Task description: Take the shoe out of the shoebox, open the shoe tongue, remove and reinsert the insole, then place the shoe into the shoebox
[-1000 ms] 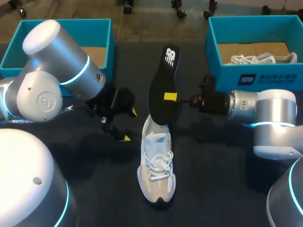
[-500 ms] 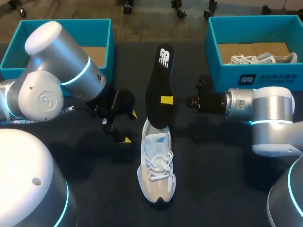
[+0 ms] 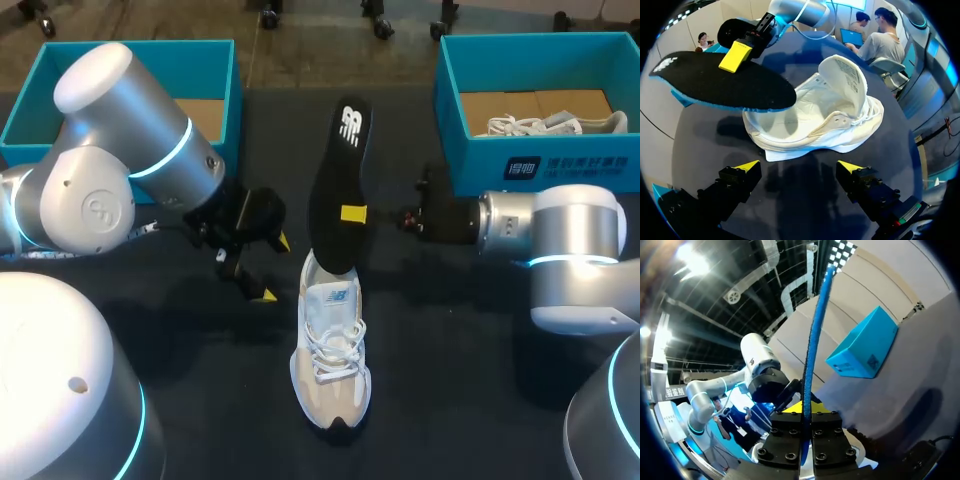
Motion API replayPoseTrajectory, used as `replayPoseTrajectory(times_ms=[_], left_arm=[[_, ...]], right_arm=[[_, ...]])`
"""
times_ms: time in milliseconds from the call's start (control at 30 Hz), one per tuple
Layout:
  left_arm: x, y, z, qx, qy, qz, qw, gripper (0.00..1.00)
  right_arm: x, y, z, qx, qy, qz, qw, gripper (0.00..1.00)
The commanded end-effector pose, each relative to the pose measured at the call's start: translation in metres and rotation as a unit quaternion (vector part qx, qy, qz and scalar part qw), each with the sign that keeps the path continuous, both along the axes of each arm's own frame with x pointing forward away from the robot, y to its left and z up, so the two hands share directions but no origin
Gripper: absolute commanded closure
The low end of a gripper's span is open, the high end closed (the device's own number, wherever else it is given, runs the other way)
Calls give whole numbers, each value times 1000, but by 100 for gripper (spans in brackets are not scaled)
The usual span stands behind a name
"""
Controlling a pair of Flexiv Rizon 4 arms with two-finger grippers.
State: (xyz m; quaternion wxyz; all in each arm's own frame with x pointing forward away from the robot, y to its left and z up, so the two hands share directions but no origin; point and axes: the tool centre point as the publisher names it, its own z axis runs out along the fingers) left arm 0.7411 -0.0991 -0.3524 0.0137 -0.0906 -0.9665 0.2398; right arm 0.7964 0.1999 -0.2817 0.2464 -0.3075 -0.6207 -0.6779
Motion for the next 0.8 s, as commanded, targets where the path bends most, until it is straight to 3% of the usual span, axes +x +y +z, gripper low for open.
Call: replayPoseTrajectory(times_ms=[33, 367, 667, 800], left_arm=[[1, -8, -5, -2, 3, 2, 1000, 0], [-2, -11, -9, -13, 16, 14, 1000, 0], [-2, -11, -9, -13, 16, 14, 1000, 0], [-2, -11, -9, -13, 16, 14, 1000, 0]], right_arm=[[4, 13, -7, -1, -4, -1, 1000, 100], [-17, 6, -9, 6, -49, -23, 999, 100], [-17, 6, -9, 6, -49, -23, 999, 100], [-11, 16, -11, 1, -45, -36, 998, 100]])
